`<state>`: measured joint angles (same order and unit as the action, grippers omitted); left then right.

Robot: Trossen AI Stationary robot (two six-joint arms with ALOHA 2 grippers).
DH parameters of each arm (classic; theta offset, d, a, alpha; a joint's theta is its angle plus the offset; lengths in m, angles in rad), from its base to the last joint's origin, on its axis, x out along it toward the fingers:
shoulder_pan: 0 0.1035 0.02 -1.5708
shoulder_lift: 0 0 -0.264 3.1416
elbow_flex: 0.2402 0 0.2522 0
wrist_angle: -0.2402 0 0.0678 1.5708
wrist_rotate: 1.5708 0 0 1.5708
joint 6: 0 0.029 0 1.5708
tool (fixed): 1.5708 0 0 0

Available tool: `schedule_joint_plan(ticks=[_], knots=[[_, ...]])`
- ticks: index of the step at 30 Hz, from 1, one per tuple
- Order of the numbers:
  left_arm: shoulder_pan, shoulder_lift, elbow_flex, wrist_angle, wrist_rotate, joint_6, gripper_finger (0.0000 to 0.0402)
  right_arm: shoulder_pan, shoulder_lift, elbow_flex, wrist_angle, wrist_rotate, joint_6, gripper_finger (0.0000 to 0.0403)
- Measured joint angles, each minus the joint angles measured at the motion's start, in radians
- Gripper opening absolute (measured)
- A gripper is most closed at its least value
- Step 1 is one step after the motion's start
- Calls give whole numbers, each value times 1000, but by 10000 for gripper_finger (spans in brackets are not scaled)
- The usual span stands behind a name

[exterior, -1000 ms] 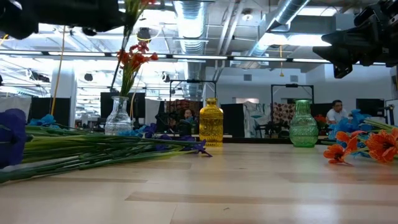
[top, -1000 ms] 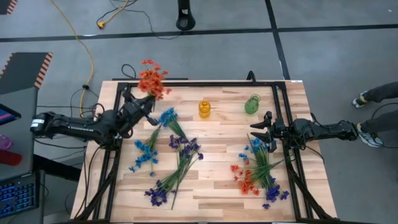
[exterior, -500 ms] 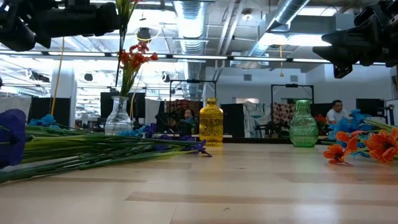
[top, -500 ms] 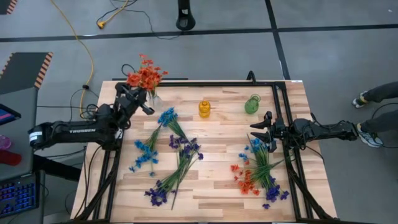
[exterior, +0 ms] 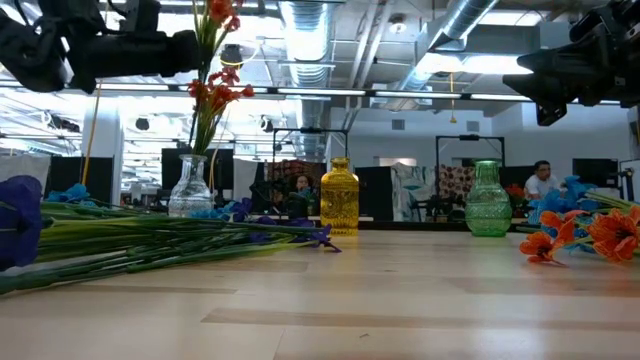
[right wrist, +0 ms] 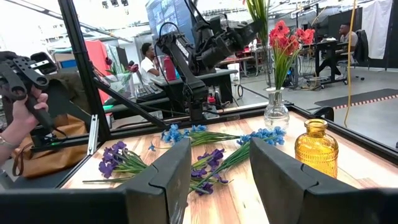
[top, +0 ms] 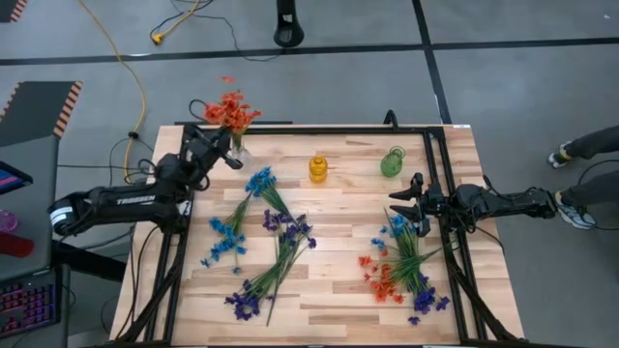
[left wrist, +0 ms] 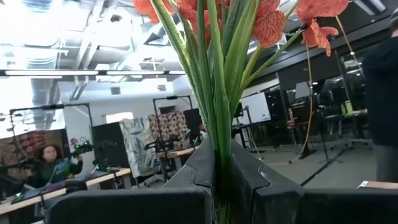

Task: Sort flowers into vase by color
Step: Put the left orange flower into the transparent vase

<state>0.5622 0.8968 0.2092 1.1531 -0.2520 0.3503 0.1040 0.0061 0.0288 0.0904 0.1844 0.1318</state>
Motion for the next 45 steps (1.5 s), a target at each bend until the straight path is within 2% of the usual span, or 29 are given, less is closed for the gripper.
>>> schedule_joint_plan(ticks=[12, 25, 34, 45], knots=[[32, 139, 0, 35, 5, -50, 3, 0, 0, 0, 0, 0, 0, 191], [32, 151, 0, 21, -8, -42, 3, 0, 0, 0, 0, 0, 0, 191], [32, 150, 0, 6, -131, -46, 37, 0, 0, 0, 0, 0, 0, 191], [29, 150, 0, -24, -130, -84, 95, 0, 0, 0, 0, 0, 2, 191]])
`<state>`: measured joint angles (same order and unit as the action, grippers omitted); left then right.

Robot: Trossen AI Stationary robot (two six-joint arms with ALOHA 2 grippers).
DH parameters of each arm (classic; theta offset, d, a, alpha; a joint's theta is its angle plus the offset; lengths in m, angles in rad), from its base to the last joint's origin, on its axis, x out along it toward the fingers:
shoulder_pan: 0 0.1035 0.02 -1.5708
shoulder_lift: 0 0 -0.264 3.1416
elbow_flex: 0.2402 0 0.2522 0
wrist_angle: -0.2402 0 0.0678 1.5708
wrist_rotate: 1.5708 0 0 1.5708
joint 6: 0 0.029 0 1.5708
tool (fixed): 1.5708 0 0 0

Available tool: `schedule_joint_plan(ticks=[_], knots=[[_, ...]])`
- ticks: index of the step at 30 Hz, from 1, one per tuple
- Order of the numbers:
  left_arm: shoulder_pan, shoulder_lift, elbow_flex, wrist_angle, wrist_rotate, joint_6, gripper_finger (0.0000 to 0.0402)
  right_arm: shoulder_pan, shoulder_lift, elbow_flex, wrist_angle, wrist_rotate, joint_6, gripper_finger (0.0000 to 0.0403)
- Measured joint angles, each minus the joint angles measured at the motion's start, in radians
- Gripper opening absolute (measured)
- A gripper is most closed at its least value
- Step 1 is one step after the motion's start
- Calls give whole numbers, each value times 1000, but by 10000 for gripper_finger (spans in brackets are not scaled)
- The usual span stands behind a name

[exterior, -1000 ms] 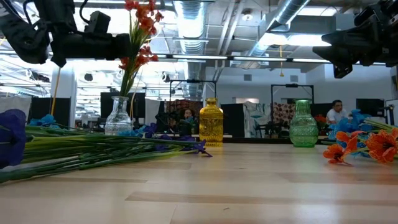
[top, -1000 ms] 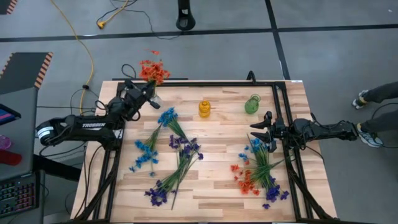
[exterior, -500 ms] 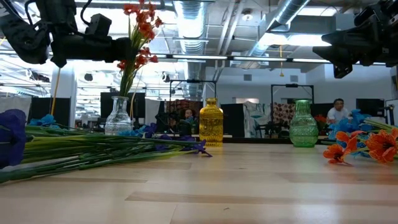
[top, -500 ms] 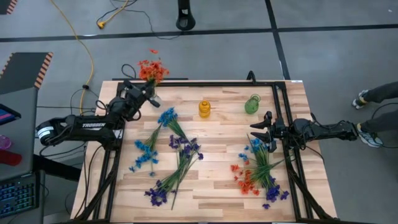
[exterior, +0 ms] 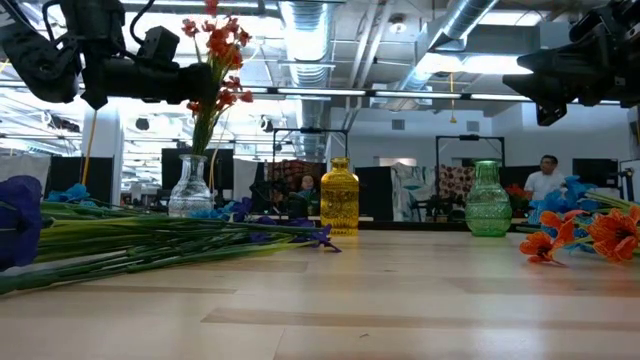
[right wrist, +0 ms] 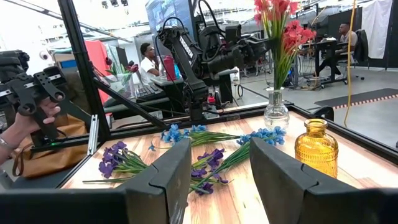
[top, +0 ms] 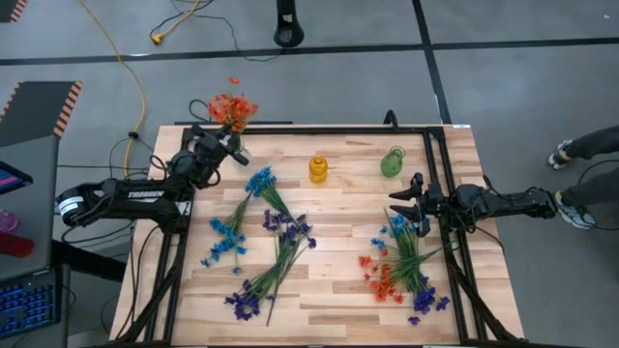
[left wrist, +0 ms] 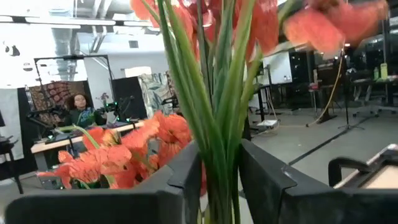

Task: Sort flowers into vase by color
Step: Put the left orange flower into the transparent vase

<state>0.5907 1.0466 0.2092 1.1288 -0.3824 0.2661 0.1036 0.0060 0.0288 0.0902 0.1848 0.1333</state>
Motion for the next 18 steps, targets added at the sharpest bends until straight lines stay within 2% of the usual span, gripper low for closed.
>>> schedule_joint_plan(ticks=[4, 8, 12, 18], knots=[[-22, 0, 0, -11, -30, -1, 128, 0, 0, 0, 0, 0, 0, 191], [-54, -22, 0, -50, -129, 24, 158, 0, 0, 0, 0, 0, 0, 191], [-92, -77, 0, -148, -228, 28, 184, 0, 0, 0, 0, 0, 0, 191], [-139, -191, 0, -315, -262, -38, 220, 0, 0, 0, 0, 0, 0, 191]])
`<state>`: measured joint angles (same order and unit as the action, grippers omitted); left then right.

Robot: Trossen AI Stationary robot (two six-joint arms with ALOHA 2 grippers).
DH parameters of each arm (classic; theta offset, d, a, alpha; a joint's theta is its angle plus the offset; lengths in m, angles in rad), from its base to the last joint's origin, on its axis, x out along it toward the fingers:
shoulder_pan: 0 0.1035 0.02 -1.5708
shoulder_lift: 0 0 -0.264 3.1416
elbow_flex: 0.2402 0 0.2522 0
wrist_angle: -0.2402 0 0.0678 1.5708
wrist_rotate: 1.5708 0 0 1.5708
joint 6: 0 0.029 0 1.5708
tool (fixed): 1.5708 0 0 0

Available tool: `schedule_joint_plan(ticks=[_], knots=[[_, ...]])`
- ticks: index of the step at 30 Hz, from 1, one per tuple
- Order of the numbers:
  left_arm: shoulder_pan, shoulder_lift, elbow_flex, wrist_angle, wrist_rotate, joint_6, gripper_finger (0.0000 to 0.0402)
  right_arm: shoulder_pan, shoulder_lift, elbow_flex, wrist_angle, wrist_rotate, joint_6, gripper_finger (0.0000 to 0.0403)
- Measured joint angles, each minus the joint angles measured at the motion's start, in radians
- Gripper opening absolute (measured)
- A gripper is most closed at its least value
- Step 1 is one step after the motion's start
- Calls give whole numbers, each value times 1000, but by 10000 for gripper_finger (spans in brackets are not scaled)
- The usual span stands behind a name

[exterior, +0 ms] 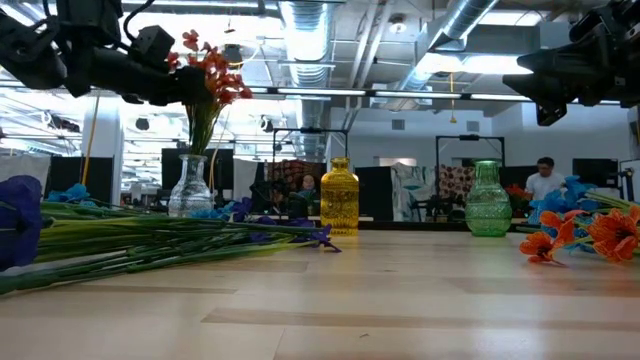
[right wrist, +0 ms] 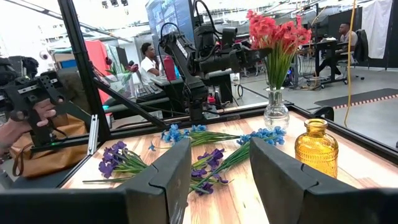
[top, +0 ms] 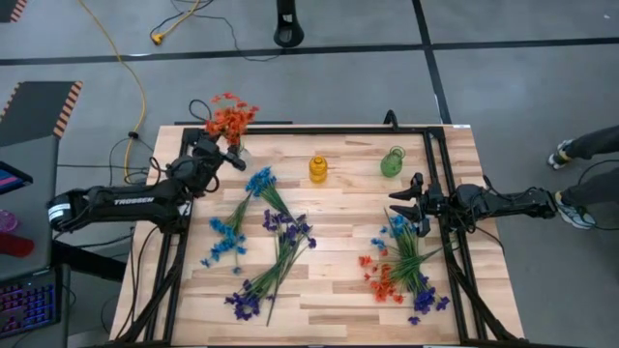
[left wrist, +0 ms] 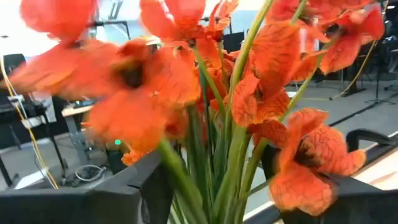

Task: Sort flowers into vase by color
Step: Put the left orange flower into the transparent vase, then put the top blue flower into the green vase

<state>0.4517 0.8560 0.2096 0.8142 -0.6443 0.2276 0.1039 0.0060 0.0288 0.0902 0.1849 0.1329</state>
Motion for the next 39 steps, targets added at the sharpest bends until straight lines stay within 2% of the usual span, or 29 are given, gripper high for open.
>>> schedule_joint_plan(ticks=[6, 13, 20, 26, 31, 39], knots=[[-42, -117, 0, -156, -15, -23, 243, 0, 0, 0, 0, 0, 0, 191], [-93, -249, 0, -365, -78, -24, 245, 0, 0, 0, 0, 0, 0, 191], [-149, -349, 0, -500, -78, -39, 245, 0, 0, 0, 1, 0, 0, 191], [-199, -393, 0, -564, -78, -42, 245, 0, 0, 0, 1, 0, 0, 191], [-251, -400, 0, -606, -74, -112, 245, 0, 0, 0, 1, 0, 0, 191], [-359, -398, 0, -626, 13, -226, 245, 0, 0, 0, 1, 0, 0, 191]])
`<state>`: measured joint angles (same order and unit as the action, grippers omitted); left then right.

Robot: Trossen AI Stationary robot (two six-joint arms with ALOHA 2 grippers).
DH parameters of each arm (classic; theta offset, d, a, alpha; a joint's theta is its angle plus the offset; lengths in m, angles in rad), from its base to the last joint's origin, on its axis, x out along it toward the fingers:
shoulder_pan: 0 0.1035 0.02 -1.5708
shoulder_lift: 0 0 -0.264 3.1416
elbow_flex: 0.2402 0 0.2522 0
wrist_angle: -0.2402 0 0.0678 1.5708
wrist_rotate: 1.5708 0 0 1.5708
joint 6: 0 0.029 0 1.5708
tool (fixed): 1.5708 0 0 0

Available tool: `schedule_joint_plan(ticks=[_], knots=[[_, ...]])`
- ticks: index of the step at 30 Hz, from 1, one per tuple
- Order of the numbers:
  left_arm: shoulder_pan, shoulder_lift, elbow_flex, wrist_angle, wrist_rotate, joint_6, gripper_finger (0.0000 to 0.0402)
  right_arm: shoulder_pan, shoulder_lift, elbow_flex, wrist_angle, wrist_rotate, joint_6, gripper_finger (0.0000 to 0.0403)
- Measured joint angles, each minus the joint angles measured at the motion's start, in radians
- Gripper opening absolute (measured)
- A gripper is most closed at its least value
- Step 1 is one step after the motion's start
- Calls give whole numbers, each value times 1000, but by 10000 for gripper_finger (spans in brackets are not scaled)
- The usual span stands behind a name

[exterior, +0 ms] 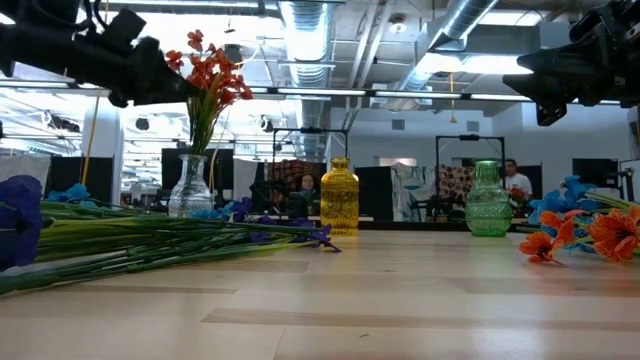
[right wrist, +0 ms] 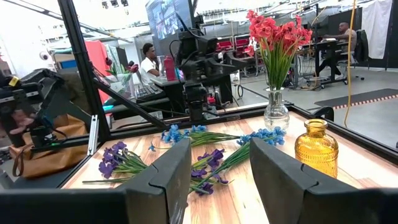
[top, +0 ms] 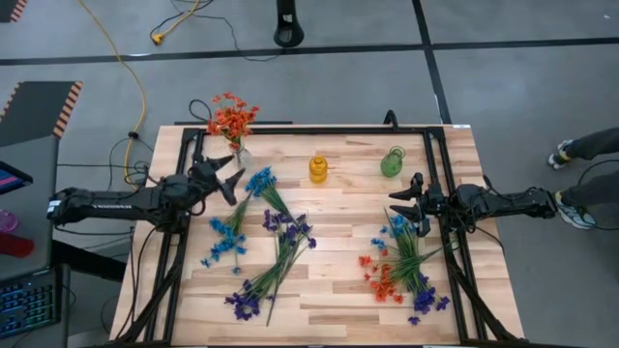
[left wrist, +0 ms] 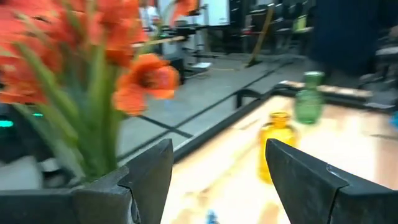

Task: Sort flowers into vase by color
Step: Put the top blue flower into the green vase

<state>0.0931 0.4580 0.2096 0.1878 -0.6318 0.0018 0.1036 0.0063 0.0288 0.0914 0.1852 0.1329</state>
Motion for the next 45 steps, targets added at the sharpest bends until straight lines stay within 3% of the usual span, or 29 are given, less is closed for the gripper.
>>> schedule_joint_plan(ticks=[9, 21, 26, 34, 38, 45], knots=[[-104, 19, 0, 0, 34, -213, 245, 0, 0, 0, 0, 0, 0, 191], [-169, 167, 5, -6, 55, -485, 245, 0, 0, 0, -1, 0, 0, 191], [-180, 224, 60, -73, 103, -529, 245, 0, 0, 0, -1, 0, 0, 191], [-186, 328, 202, -318, 99, -546, 245, 0, 0, 0, -1, 0, -1, 191], [-186, 402, 252, -333, 86, -581, 245, 0, 0, 0, -1, 0, -1, 191], [-185, 552, 329, -333, 88, -856, 245, 0, 0, 0, -1, 0, 0, 191]])
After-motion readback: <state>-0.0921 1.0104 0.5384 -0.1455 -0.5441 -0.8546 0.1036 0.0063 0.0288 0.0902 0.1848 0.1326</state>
